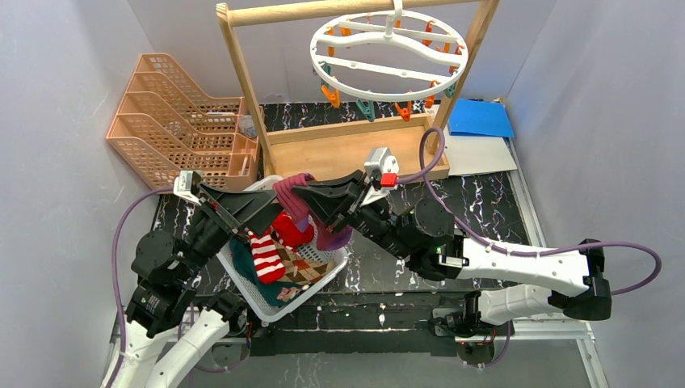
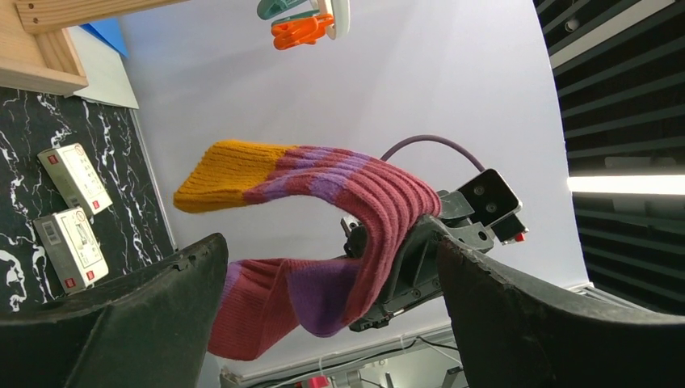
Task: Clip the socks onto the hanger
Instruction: Pick up the sock from the bin.
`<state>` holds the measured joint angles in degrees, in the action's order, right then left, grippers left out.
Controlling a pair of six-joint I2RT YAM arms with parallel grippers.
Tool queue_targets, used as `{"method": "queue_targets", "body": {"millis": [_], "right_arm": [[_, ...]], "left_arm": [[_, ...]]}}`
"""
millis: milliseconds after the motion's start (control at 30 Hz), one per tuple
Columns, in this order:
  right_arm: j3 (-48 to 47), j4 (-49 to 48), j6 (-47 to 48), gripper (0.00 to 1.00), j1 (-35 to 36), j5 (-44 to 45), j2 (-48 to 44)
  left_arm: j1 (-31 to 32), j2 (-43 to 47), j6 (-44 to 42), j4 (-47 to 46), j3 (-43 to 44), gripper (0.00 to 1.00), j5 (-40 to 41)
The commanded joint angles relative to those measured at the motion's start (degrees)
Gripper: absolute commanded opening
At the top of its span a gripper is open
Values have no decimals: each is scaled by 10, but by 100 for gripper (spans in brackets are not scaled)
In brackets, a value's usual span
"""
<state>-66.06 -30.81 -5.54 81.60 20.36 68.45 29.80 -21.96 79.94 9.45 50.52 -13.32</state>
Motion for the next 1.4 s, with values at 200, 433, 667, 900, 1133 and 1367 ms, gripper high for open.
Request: {"method": "queue_targets", "body": {"millis": [200, 433, 667, 900, 1133, 1367], "right_arm": [[-27, -55, -22, 1, 0, -39, 3], [-13, -42, -39, 1, -1, -46, -2], [20, -19, -62, 1, -1, -68, -17], [62, -6, -74, 1, -1, -50, -52], [67, 45, -77, 1, 0, -62, -60], [37, 164, -130, 66, 0, -93, -60]], "left_arm": [[3, -24, 48, -76, 11, 98, 15], [3, -48, 53, -113, 23, 98, 11], [3, -76, 34, -147, 23, 83, 11], [3, -82, 19, -179, 13, 42, 4], [3, -79, -58, -144, 35, 21, 22], [3, -46, -341, -52, 80, 10, 68]]}}
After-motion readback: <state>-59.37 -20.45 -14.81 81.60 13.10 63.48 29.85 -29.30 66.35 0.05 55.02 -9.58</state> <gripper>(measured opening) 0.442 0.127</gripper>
